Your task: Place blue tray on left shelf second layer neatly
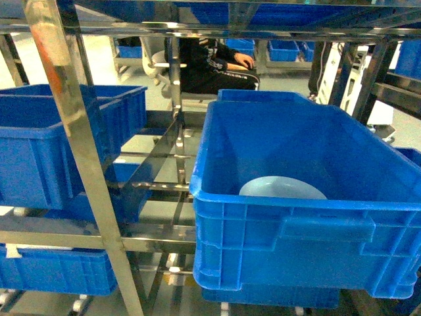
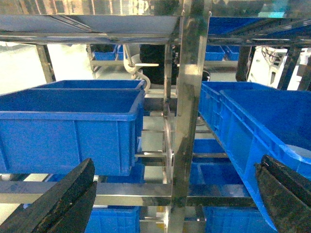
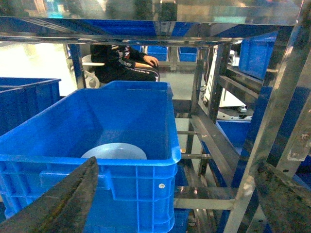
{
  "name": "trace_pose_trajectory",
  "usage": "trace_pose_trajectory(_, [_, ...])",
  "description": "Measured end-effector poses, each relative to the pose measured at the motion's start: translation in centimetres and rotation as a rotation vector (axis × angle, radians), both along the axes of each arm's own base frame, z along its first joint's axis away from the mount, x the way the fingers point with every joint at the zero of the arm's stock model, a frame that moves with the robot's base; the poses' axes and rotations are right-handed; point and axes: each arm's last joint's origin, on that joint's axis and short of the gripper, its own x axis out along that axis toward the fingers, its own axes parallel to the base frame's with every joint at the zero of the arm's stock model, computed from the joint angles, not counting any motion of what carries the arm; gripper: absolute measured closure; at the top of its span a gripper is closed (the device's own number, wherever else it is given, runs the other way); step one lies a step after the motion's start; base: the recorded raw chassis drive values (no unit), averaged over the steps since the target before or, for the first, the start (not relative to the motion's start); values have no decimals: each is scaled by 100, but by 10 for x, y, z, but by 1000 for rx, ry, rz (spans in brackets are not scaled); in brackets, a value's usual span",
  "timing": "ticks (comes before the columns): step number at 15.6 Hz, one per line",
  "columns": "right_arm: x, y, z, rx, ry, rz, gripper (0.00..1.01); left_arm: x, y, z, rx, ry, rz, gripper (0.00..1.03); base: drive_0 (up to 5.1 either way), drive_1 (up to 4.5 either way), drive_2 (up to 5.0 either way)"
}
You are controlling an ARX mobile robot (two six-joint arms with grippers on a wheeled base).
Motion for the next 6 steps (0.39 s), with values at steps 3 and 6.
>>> trace_pose_trajectory(3, [0,0,0,0,0,0,1,0,0,0,0,0,0,5,0,0,0])
trace_pose_trajectory(6, [0,0,0,0,0,0,4,0,0,0,0,0,0,5,0,0,0])
